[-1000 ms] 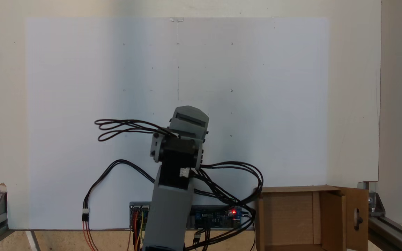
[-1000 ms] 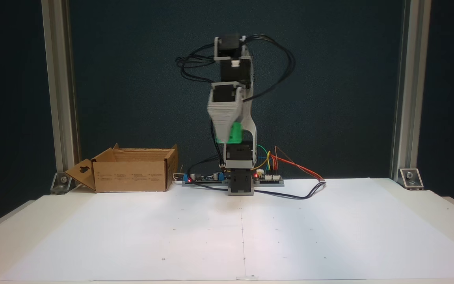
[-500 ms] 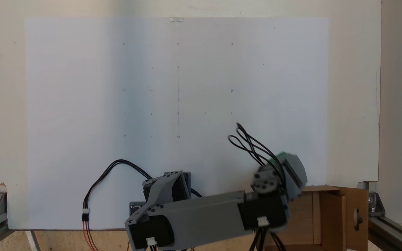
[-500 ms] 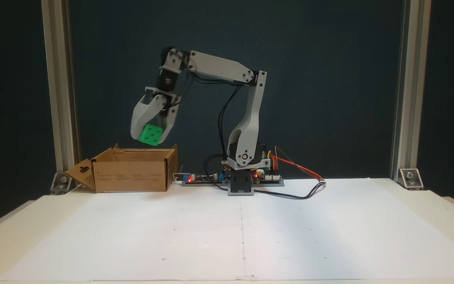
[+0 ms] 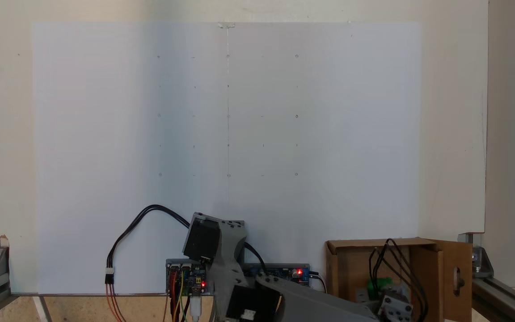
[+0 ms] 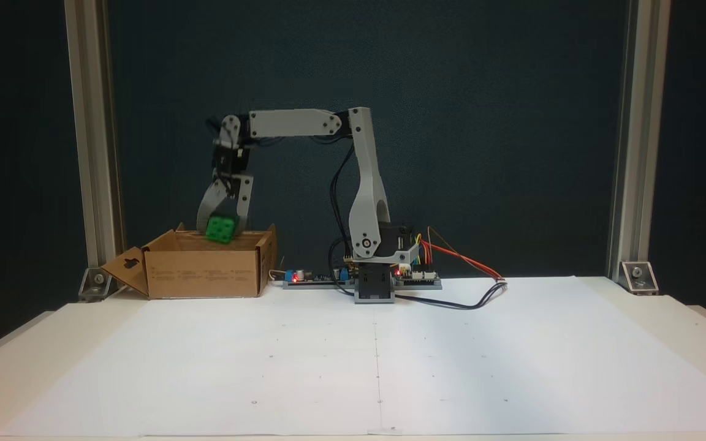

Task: Grasp a green dice and put it in the bin.

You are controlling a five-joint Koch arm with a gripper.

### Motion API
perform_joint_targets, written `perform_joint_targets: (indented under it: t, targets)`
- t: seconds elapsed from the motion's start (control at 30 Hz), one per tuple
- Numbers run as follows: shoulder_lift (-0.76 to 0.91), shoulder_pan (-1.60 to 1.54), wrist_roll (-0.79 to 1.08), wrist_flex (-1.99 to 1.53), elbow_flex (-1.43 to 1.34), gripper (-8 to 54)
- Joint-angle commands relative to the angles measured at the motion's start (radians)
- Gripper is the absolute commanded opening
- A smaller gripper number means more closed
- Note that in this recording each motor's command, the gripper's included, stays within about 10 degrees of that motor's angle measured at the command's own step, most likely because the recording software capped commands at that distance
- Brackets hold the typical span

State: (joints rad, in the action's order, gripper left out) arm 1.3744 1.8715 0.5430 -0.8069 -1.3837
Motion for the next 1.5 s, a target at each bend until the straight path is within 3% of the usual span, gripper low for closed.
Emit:
perform_joint_targets:
  t: [0.0,0.03,0.13,0.2,0.33,0.43,0.73,1.13,1.3,1.47]
  targets:
    - [0.003,0.005,0.087,0.031,0.058,12.1]
    - [-0.002,0.005,0.086,0.034,0.058,12.1]
    - [-0.017,0.017,0.081,0.034,0.057,32.9]
    - [-0.018,0.020,0.078,0.035,0.057,38.6]
    - [-0.008,0.018,0.058,0.067,0.058,38.7]
    - [0.115,-0.020,-0.077,0.106,0.060,39.5]
    - [0.388,-0.556,-0.454,0.179,0.060,44.9]
    - [0.522,-1.428,-0.543,0.232,0.041,44.9]
    - [0.673,-1.732,-0.574,0.331,-0.127,44.9]
    - [0.778,-1.839,-0.575,0.531,-0.348,44.9]
